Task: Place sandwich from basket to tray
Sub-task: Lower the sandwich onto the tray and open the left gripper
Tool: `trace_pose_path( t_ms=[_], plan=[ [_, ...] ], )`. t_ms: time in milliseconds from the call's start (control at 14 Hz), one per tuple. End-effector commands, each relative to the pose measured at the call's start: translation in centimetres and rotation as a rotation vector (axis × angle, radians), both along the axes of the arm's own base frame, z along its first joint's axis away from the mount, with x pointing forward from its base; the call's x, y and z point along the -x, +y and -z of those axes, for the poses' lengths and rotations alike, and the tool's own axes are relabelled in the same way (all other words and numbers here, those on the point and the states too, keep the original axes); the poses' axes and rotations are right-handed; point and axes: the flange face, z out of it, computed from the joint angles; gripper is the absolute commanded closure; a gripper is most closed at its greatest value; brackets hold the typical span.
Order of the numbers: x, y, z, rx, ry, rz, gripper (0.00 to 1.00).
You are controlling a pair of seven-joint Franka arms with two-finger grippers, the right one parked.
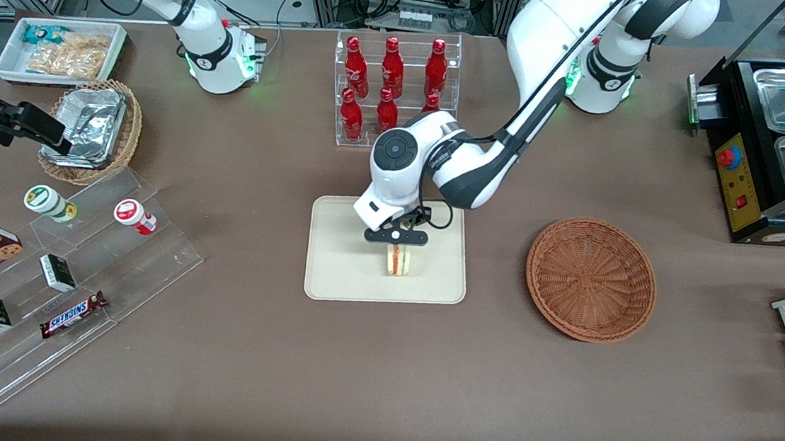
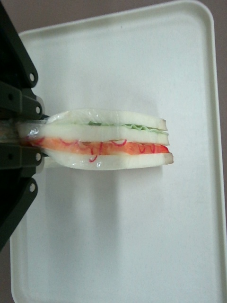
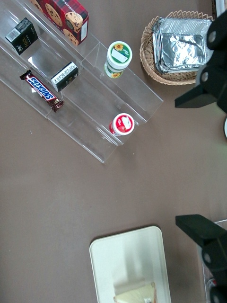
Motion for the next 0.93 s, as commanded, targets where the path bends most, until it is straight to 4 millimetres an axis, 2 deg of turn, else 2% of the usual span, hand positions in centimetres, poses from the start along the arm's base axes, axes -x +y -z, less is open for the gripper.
trace_pose_path(
  t_ms=[0, 143, 286, 357, 429, 500, 643, 857],
  plan=[
    [-0.2, -1.1, 0.1, 0.009, -0.029, 0.016, 0.81],
    [-0.1, -1.2, 0.5, 0.007, -0.027, 0.016, 0.78],
    [0.0, -1.3, 1.3, 0.01, -0.026, 0.017, 0.63],
    [0.0, -1.4, 1.4, 0.013, -0.029, 0.02, 0.47],
    [0.0, -1.4, 1.4, 0.014, -0.031, 0.026, 0.21],
    [-0.1, -1.4, 1.0, 0.015, -0.035, 0.03, 0.04],
    [-0.3, -1.2, -0.2, 0.023, -0.045, 0.014, 0.0],
    [-1.2, 0.5, -6.0, 0.017, -0.06, -0.021, 0.0]
  ],
)
